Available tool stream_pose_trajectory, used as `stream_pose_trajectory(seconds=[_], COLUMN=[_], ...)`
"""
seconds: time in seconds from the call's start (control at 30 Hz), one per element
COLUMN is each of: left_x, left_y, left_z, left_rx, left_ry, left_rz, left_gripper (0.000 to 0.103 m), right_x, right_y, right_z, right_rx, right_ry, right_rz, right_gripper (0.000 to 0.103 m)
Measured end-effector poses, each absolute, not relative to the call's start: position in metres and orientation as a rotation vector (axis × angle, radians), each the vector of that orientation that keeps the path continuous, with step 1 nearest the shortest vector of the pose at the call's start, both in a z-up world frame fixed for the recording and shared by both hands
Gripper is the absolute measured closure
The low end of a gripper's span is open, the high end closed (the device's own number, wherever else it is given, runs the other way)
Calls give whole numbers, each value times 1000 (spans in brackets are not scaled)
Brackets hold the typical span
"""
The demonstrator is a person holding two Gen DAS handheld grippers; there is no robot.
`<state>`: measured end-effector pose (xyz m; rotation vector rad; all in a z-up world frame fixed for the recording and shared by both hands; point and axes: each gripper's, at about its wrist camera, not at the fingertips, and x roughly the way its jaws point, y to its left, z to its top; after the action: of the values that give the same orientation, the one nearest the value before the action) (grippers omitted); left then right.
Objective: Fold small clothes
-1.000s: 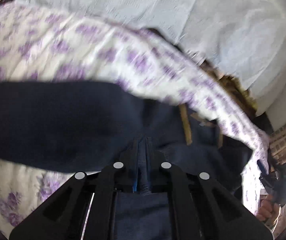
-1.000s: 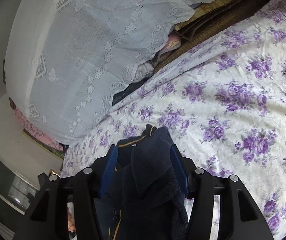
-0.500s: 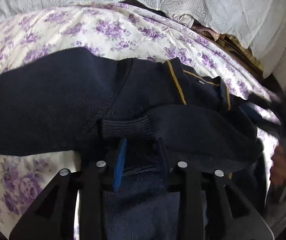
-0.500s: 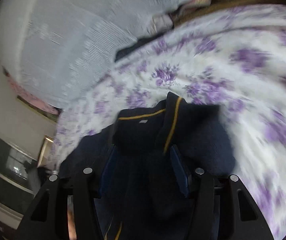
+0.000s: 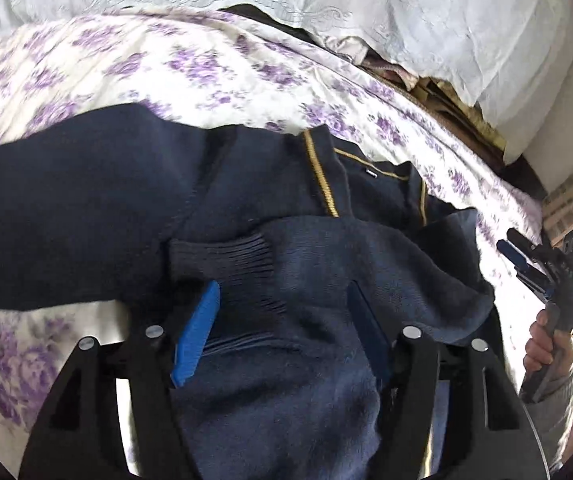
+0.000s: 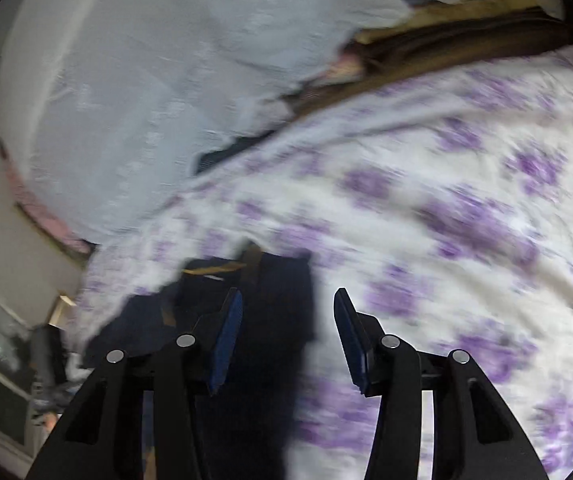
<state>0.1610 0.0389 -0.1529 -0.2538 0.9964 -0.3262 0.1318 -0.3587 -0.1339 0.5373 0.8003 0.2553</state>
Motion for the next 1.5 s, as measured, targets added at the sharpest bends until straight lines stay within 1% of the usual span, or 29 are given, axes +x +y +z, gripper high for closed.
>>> stream_pose_trajectory(seconds=[0.03,0.07,0.1,0.13,0.17,0.2,0.23,0.33,0.43,0.5,0.53,0.63,0.7,0.73,0.77,0.83,0.9,0.93,1.0,1.03,1.07,1.17,1.2,1.23,1.27,1.3,1.33,1.4,1.5], left_x=[162,164,165,166,167,167,167,158,153,159,163,171,170,168,166,164,163,163,161,161,160,158,158,158,158,159,160,163,164], left_y=[38,38,40,45,48,52,54,62,66,64,64,66,66,66,65,63,60,59,54,52,48,40,38,36,35,35,39,51,59], left_z=[-154,-156,-157,-158,-159,-159,-157,-135,-116,-128,-140,-165,-162,-160,-159,-157,-157,-157,-158,-158,-158,-158,-158,-159,-159,-159,-159,-158,-157], left_rx=[-249,-247,-259,-295,-324,-356,-365,-362,-355,-347,-348,-390,-393,-382,-376,-366,-358,-351,-324,-314,-293,-231,-216,-194,-166,-156,-164,-234,-268], left_ry=[986,982,984,987,988,984,975,865,789,841,892,1015,1006,997,989,977,976,977,979,978,976,963,961,958,954,954,958,977,983], left_rz=[-319,-321,-327,-341,-359,-377,-378,-364,-365,-345,-331,-333,-331,-326,-328,-330,-346,-352,-362,-364,-364,-342,-334,-318,-288,-270,-260,-280,-282], left_gripper=[65,72,88,96,101,103,103,103,103,103,103,103,102,90,83,59,49,44,38,35,34,34,34,40,46,60,66,71,78], right_x=[136,143,148,157,164,171,177,172,188,203,208,200,195,189,182,166,155,145,129,122,118,110,110,107,104,101,94,92,87], right_y=[-360,-358,-353,-350,-347,-342,-337,-330,-328,-330,-336,-357,-365,-366,-367,-366,-364,-363,-361,-357,-350,-331,-324,-319,-319,-321,-330,-339,-344], right_z=[-140,-145,-149,-153,-156,-162,-165,-142,-140,-155,-173,-191,-189,-185,-179,-164,-157,-154,-154,-158,-160,-155,-153,-155,-161,-168,-174,-176,-176], right_rx=[564,570,568,574,585,596,603,560,551,529,537,695,717,703,683,653,649,645,651,660,656,584,537,476,465,464,494,529,558], right_ry=[816,829,836,844,857,873,877,777,791,850,901,881,875,852,819,771,775,780,804,834,854,857,865,884,900,920,911,919,908], right_rz=[269,276,274,273,283,299,306,301,269,208,158,205,197,176,155,176,223,242,266,289,308,316,301,262,253,251,269,275,268], right_gripper=[58,58,59,59,59,69,89,93,94,94,94,96,95,93,92,92,92,89,89,81,77,76,84,90,91,92,94,93,86])
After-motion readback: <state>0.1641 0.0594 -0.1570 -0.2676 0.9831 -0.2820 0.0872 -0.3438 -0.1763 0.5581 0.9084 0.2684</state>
